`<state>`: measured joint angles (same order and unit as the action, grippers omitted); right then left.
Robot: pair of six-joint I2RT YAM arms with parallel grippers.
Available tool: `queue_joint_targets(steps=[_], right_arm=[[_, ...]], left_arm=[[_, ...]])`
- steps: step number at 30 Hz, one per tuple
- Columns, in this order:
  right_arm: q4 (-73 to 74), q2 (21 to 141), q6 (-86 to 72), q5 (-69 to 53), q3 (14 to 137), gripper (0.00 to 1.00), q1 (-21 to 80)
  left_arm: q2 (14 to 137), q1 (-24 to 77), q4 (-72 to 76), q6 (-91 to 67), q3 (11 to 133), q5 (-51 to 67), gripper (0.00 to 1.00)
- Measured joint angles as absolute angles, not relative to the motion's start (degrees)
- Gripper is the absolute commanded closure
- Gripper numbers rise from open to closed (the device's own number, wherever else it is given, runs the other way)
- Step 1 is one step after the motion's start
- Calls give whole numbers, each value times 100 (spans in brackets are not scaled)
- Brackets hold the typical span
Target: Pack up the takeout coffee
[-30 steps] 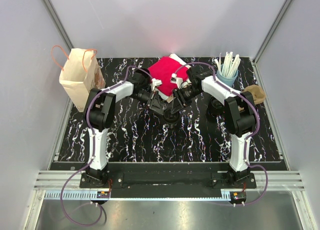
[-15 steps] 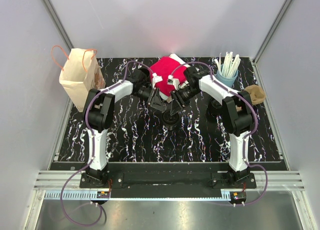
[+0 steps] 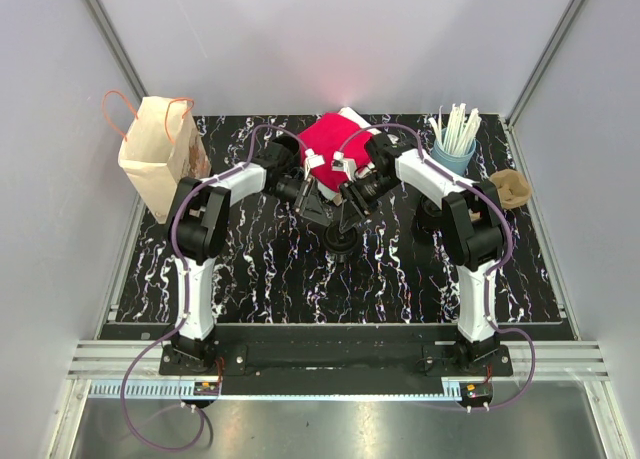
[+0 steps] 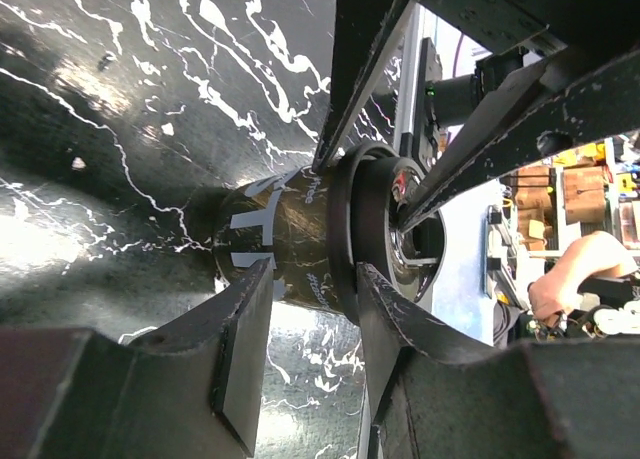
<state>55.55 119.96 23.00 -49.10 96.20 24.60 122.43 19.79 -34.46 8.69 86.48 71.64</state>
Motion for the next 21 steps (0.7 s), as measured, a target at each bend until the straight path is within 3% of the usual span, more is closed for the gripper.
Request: queue_joint_targets(steps=[11,21], right_arm=[[5614,12003,2316,-4899,9620,51,2488],[5321,11760,2305,-4869,9220,51,2502]], left_arm=[[12250,1981,-3509,961,8471,7369,69],[12195,2086,-3673,939,8447,7234,70]])
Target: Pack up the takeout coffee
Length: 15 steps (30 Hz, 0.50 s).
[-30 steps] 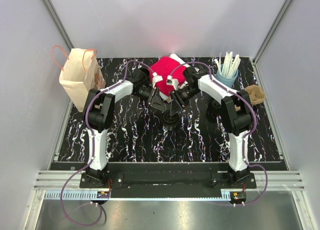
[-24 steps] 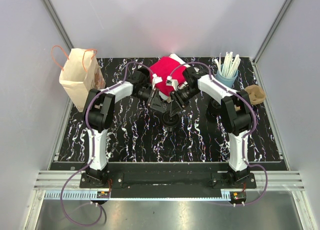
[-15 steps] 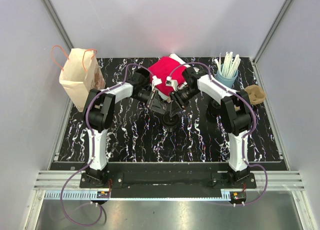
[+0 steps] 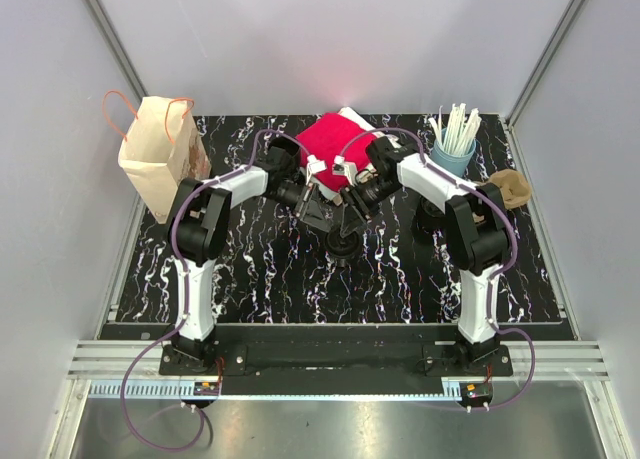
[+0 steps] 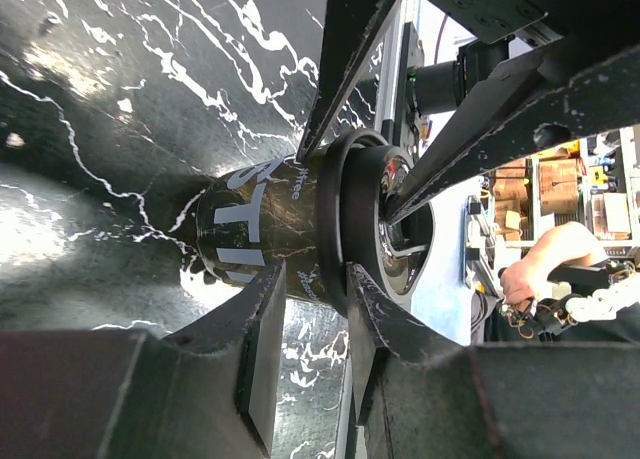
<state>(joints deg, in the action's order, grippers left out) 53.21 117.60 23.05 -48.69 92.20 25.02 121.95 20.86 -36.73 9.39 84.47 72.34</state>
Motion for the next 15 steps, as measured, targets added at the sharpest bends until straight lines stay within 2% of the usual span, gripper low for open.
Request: queue_joint_targets(steps=[9,12,15], right_arm=[[4783,11148,2281,-4659,8427,51,2558],[4639,10995,2279,-4604,8248,51,2576],[4519,10923,2274,-4589,8158,51,2582]], left_arm=[[12097,2346,-3879,827,8388,6923,71],[12095,2397,-3955,790,8407,6871,66],[12095,2405,-3981,810,8436,6805,54]])
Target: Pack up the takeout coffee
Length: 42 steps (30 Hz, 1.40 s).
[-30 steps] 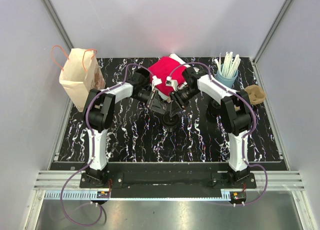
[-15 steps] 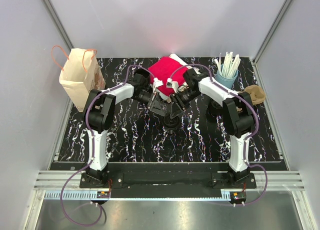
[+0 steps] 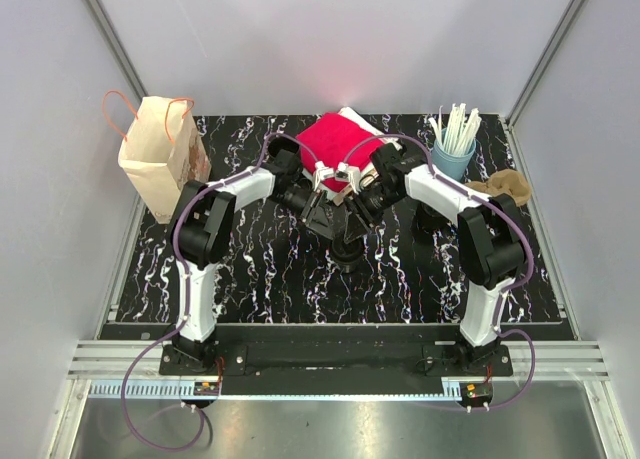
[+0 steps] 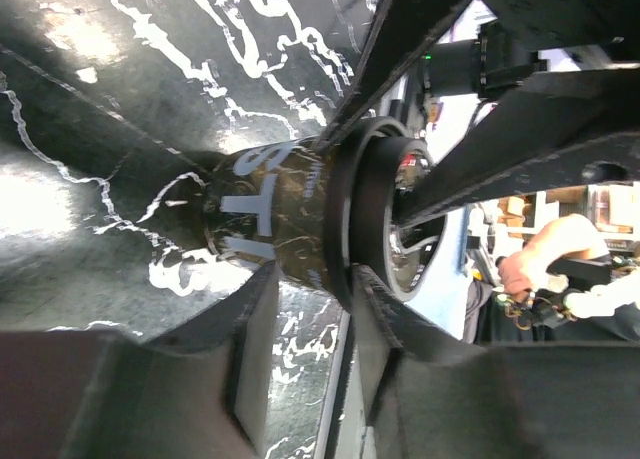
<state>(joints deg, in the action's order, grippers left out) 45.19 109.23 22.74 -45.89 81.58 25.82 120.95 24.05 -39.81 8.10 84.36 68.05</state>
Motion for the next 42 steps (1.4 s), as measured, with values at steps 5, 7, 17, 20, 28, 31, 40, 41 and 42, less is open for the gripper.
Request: queue_joint_targets(steps=[5,7,17,20,28,31,40,41,42], right_arm=[[4370,10868,2224,-4565,8130,51,2589],[4246,10849,2200,-4539,8130,51,2600],[3680,10735,2043,-4171,8095,51,2646],[3577,10610,2036,-4051,7990,51,2646],[3616,10116,2056,-3850,7526,50,2648],[3642,10055,2058,-3844,7463,50,2648],[3787,9942,2056,-3795,7454,41,2648],[3811,9911,2058,-3798,7454,39,2648],[3826,9885,2056,-3795,7454,38,2648]], left_arm=[[12090,2329,-4062,910,8552,6539,42],[12088,2292,-4128,985,8683,6388,40],[11493,2141,-4241,1162,9277,6149,36],[11284,2137,-4252,1225,9277,6154,36],[11168,2137,-4316,1426,8958,6145,36],[11168,2137,-4368,1485,8864,6145,36],[11168,2139,-4423,1774,8527,6154,36],[11168,2143,-4440,1822,8460,6154,36],[11168,2143,-4460,1855,8412,6160,36]])
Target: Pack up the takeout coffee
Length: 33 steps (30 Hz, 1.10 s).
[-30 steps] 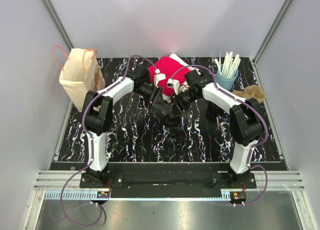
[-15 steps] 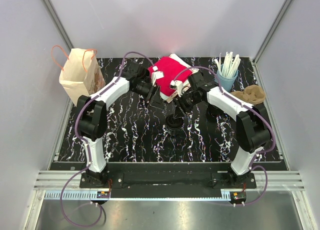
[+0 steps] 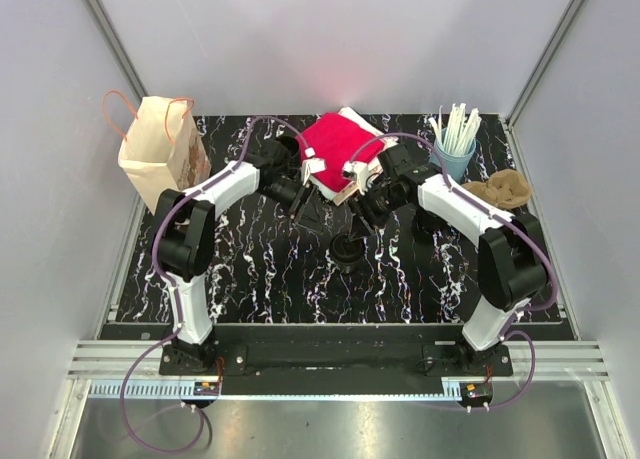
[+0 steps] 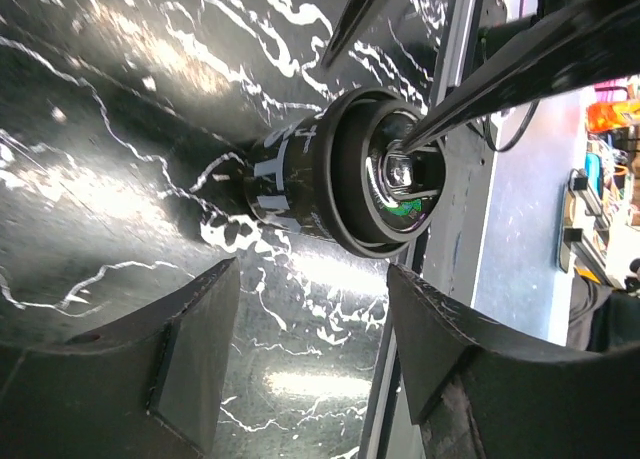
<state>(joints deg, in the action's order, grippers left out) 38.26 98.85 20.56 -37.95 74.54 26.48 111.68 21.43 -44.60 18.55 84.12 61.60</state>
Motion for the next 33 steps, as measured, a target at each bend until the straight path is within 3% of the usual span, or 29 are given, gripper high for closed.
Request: queue_joint_targets(steps=[9,10,12,14,17,27,33], right_arm=[[4143,9618,2222,-3741,7570,23,2655],[4202,9590,2300,-3712,7614,15,2657],[4348,9518,2453,-3688,7708,7,2659],[4486,9391,2655,-3664,7819,0,2663],[4663,9188,2904,-3664,7944,0,2665],[5343,8683,3800,-3457,8291,0,2864],[5566,8355,4362,-3068,8162,1,3317]], left_arm=[[11087,2147,-4748,2220,8184,6193,35],[11039,2147,-4805,2272,8184,6193,34],[10921,2147,-4941,2390,8197,6198,28],[10816,2147,-5122,2515,8254,6200,14],[10672,2147,-5321,2665,8364,6187,1],[9821,2073,-5749,2856,8768,6069,1],[9087,1380,-5791,2821,8956,6038,1]])
